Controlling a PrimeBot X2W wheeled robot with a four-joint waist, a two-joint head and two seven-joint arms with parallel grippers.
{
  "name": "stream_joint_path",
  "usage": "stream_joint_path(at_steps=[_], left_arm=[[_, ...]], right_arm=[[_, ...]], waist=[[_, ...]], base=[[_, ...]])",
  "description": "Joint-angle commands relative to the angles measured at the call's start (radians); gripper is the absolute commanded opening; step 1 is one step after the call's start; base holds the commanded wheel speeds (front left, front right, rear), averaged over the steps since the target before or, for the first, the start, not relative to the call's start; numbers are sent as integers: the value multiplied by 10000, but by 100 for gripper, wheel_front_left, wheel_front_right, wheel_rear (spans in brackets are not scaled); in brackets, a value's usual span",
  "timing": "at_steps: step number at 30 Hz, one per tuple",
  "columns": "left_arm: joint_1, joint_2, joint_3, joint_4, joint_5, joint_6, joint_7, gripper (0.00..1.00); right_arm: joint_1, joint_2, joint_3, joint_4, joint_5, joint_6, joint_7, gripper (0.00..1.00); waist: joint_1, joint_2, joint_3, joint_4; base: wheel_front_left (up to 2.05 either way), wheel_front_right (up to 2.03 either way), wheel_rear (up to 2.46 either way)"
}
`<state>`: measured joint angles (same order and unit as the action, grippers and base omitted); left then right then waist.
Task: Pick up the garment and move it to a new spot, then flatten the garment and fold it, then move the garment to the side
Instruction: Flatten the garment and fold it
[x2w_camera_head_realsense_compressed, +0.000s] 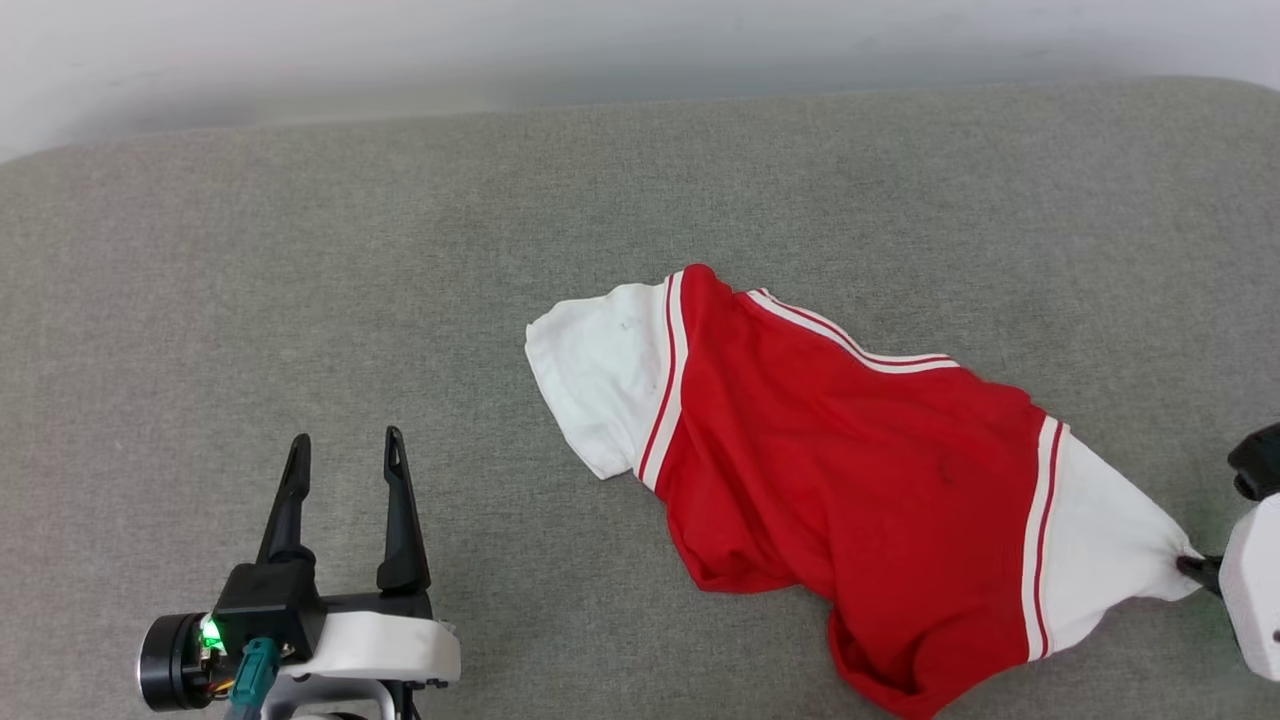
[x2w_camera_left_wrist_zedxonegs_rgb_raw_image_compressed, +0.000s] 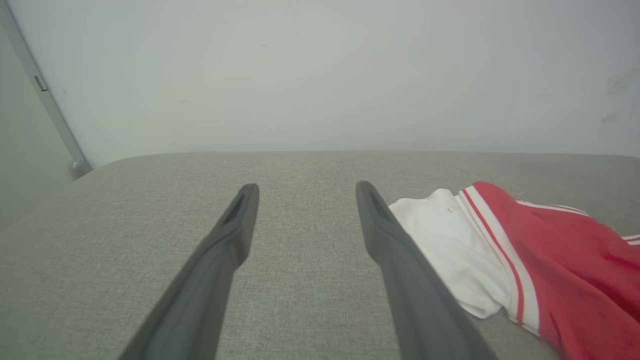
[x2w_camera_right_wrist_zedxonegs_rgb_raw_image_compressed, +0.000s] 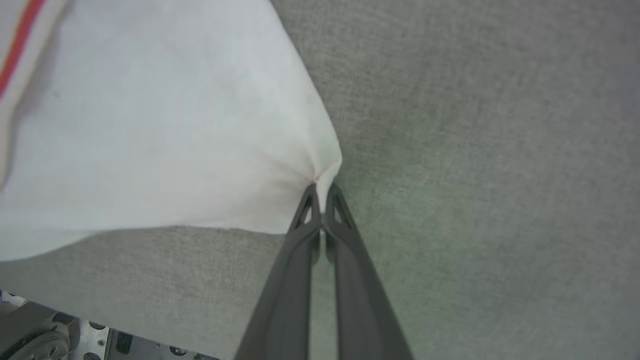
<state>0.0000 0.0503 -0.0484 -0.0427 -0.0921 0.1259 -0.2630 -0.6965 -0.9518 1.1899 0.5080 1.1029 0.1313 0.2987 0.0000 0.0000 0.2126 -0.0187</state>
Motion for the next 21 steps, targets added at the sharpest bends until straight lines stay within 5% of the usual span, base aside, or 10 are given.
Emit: stream_joint_path(at_steps=[1,4,5,6,14,21], left_arm=[[-38,0,4,30,28,-36,-26,100],[-10,0,51,75,79,-69,-26,100],[23,1,84,91,96,-78,-26,100],[64,1,131,104,134,-86,-26,100],[-333,218,558,245,445,-447,-26,100],[-1235,793,807,276,672,-828,-25,100]], right_arm=[[347,351,-57,434,224,-9,-32,0],[534,700,-292,968,251,-13,-569,0],[471,753,-388,1056,192,-13,-797,13],[361,781,-492,1128,57,-12,-1089,100],[-552,809,-1670,1279,-1396,-10,-4038,100],[-634,1823,-4220,1570,-3134,-10,-5627,100]], waist=[[0,0,-1,26],[0,0,-75,11],[0,0,-118,-7],[0,0,-177,-38],[0,0,-500,-307],[0,0,-502,-533]], base=[[0,0,0],[0,0,0],[0,0,0],[0,0,0],[0,0,0],[0,0,0]])
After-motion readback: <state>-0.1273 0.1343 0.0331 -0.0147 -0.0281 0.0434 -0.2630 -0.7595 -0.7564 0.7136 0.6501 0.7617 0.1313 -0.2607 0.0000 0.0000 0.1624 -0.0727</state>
